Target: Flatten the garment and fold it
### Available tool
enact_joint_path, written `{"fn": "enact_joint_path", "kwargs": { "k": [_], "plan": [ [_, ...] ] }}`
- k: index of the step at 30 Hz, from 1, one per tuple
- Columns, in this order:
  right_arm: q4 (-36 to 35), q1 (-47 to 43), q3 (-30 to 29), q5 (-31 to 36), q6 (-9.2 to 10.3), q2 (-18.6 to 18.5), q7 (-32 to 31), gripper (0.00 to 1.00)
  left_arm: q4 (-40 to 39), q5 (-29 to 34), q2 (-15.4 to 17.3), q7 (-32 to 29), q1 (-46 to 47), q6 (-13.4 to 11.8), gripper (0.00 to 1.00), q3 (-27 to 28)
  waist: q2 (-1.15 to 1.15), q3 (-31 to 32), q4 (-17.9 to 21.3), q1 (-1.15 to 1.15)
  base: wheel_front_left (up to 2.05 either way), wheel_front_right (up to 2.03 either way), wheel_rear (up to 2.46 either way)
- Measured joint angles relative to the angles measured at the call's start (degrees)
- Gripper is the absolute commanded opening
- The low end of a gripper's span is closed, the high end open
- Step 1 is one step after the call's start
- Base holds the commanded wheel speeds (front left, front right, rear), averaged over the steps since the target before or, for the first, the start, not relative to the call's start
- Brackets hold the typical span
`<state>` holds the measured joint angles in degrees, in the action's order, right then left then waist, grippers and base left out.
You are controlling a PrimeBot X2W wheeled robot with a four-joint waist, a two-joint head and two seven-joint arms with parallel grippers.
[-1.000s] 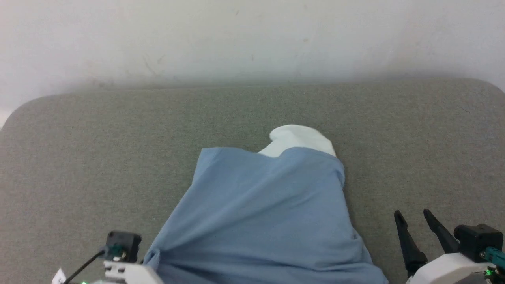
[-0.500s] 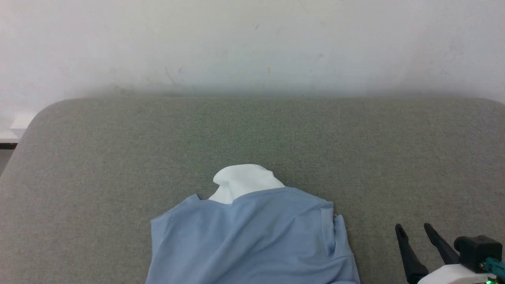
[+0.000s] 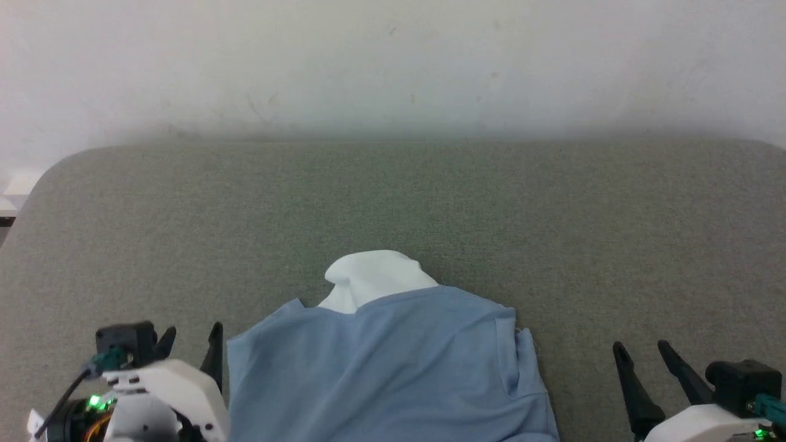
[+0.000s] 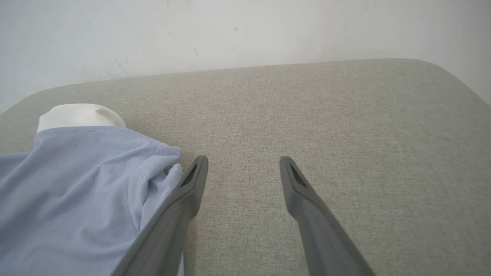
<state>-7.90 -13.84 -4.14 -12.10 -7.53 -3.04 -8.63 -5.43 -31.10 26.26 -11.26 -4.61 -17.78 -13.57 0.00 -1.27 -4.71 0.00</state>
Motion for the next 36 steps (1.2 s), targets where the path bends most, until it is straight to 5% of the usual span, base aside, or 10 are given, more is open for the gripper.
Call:
{"fn": "enact_joint_path", "kwargs": {
  "k": [7,14,15,17,24,31,36],
  "plan": [
    [-0.05,2.63,1.13,0.21,0.00,0.02,-0.41,1.00,10.92,-1.88,0.60,-9.21,9.85,5.76,1.00,-4.11,0.00,-2.08,1.94,0.01,0.00,0.00,0.00],
    [1.03,2.74,0.98,-0.05,0.00,0.01,0.10,1.00,19.36,-4.24,0.47,-16.67,11.95,8.29,1.00,-7.24,0.00,-3.41,4.35,0.00,0.00,0.00,0.00],
    [1.13,2.74,1.04,-0.09,0.00,0.02,0.10,1.00,20.07,-4.58,0.47,-17.69,12.57,8.78,0.49,-7.43,0.00,-3.55,4.55,0.00,0.00,0.00,0.00],
    [1.32,2.76,1.07,-0.14,0.00,0.01,0.12,1.00,21.14,-4.98,0.52,-18.71,13.77,9.73,0.00,-7.76,0.00,-3.73,4.85,0.00,0.00,0.00,0.00],
    [1.55,2.94,0.74,-0.15,0.00,0.02,0.18,1.00,20.09,-1.66,-0.18,-12.12,14.88,9.95,0.00,-8.98,0.00,-2.85,4.78,0.01,0.00,0.00,0.00],
    [1.43,2.59,0.67,-0.15,0.00,0.01,0.16,1.00,4.78,5.82,-0.11,-10.00,15.85,8.72,0.00,-15.02,0.00,-1.38,3.79,0.00,0.00,0.00,0.00],
    [1.27,2.60,1.03,-0.15,0.00,0.02,0.16,1.00,0.44,8.01,-3.54,-12.90,15.04,12.71,0.00,-25.09,0.00,-1.38,3.33,0.00,0.00,0.00,0.00]
  ]
}}
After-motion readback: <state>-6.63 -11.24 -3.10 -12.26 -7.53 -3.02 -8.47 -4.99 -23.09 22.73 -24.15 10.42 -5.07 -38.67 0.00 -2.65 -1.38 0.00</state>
